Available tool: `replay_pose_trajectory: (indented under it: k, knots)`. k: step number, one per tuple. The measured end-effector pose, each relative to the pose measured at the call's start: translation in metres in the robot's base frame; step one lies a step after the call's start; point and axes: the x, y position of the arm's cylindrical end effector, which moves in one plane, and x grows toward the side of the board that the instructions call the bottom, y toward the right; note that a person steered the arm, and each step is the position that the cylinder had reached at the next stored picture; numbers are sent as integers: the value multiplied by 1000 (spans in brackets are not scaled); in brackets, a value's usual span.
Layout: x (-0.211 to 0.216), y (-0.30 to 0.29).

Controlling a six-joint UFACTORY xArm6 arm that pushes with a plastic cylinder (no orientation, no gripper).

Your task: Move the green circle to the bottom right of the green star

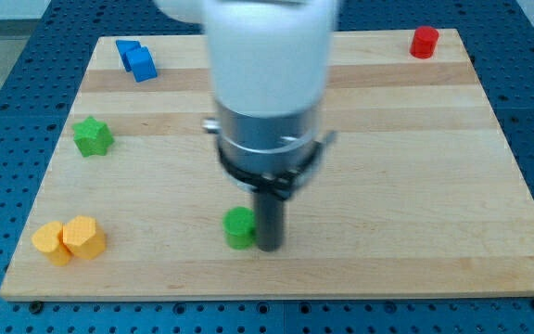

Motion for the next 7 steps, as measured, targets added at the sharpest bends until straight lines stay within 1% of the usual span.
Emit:
replay_pose_trajectory:
  k: [1,2,3,4,5,7]
  knots:
    - [-4,-11]
    - [3,-7]
    - [-6,-40]
    - [-42,-81]
    - [-72,-102]
    - [-73,-106]
